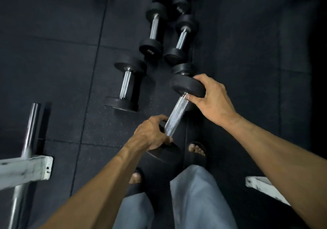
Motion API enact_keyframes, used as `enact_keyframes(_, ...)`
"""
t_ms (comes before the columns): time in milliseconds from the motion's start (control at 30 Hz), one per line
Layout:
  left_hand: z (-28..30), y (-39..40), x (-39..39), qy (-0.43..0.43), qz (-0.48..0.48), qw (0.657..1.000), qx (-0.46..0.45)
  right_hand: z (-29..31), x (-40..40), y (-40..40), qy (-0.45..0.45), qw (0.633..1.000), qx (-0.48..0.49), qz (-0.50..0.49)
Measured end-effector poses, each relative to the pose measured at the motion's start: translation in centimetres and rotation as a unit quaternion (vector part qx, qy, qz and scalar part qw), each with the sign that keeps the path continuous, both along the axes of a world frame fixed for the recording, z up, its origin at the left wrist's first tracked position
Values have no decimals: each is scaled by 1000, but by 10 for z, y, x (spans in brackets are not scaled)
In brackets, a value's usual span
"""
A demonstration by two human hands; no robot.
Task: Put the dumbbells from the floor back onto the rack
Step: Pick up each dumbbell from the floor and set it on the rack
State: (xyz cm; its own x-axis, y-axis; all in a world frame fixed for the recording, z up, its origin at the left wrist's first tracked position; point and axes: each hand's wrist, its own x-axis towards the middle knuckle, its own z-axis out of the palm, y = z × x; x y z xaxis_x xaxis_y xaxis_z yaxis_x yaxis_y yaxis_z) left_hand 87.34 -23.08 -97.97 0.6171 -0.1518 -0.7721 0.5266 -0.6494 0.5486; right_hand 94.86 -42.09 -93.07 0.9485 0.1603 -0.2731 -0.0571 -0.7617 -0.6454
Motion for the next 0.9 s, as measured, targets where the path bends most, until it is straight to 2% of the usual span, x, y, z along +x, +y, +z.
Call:
enact_keyframes(267,197,-46,18,-67,-68,994,-61,221,-32,-57,-90,992,-32,-78)
enact_keyframes(433,314,-90,25,-123,-154,977,-80,337,-69,-106,-143,977,-42,-149)
enact_keyframes(633,407,-180,0,-169,-231,952,-105,427,-131,-188,-199,950,-65,-233)
enact_keyframes(900,474,-351,-96,-158,-308,928,-140,497,-250,-346,-188,933,-112,-286)
